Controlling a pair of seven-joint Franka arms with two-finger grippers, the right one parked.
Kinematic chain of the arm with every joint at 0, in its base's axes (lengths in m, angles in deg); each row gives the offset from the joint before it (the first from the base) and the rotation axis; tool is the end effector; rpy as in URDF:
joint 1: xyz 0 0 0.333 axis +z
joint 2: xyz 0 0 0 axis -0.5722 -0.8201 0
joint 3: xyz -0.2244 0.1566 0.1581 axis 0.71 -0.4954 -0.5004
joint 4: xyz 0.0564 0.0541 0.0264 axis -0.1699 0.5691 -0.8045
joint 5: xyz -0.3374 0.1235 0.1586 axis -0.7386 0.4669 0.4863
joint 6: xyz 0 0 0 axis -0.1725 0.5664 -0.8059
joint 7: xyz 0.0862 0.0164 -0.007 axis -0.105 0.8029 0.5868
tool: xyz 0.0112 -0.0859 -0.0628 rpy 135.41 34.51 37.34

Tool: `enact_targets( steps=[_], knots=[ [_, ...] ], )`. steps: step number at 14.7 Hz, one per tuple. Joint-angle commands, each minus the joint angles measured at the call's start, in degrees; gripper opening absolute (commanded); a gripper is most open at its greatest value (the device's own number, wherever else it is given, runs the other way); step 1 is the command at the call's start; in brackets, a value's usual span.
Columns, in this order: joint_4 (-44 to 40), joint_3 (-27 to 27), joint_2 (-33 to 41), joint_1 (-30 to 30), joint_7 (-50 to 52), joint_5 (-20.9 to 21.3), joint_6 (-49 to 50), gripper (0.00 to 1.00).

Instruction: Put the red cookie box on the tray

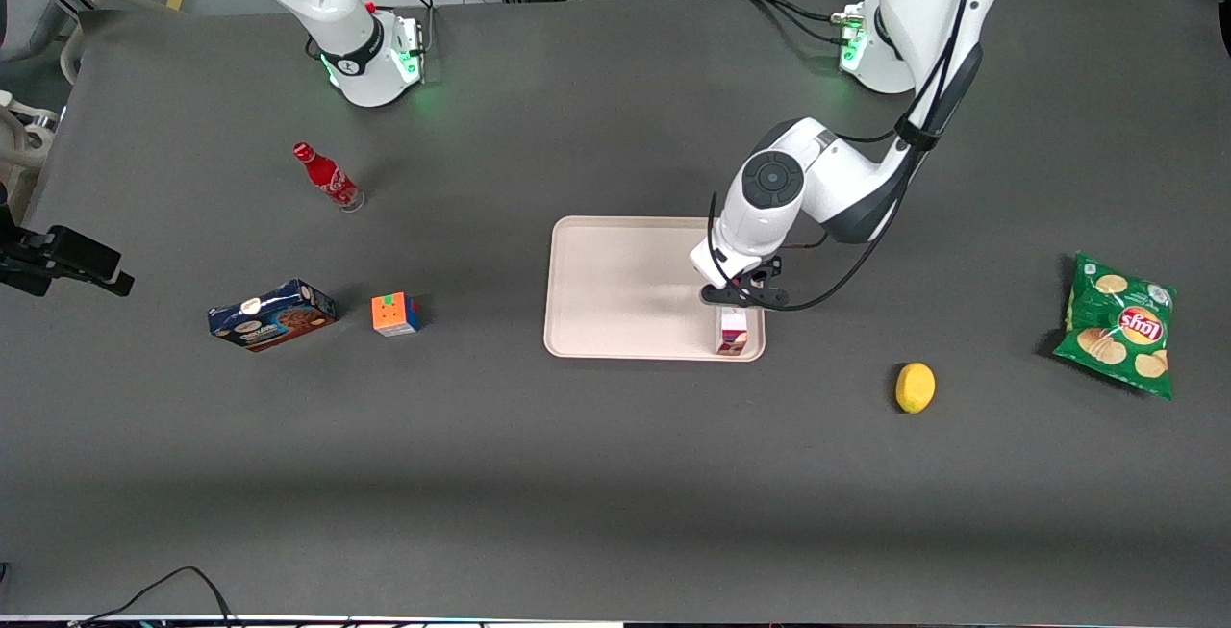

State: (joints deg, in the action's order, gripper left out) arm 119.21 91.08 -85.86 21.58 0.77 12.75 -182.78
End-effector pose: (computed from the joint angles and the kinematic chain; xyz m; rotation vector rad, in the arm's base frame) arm 0.4862 -0.3479 0.2355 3.1155 -0.1214 -0.0170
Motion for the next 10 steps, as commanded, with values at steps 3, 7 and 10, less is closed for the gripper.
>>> enact_targets(
  steps=[3, 7, 10],
  knots=[
    [-0.2, -1.3, 5.5, -0.1, -1.2, 0.7, 1.1, 1.00],
    [-3.7, -2.2, 13.7, 4.2, -9.7, -5.8, 11.3, 1.00],
    [-7.4, -6.2, 18.7, 6.5, -16.9, -9.5, 20.6, 1.00]
  ],
)
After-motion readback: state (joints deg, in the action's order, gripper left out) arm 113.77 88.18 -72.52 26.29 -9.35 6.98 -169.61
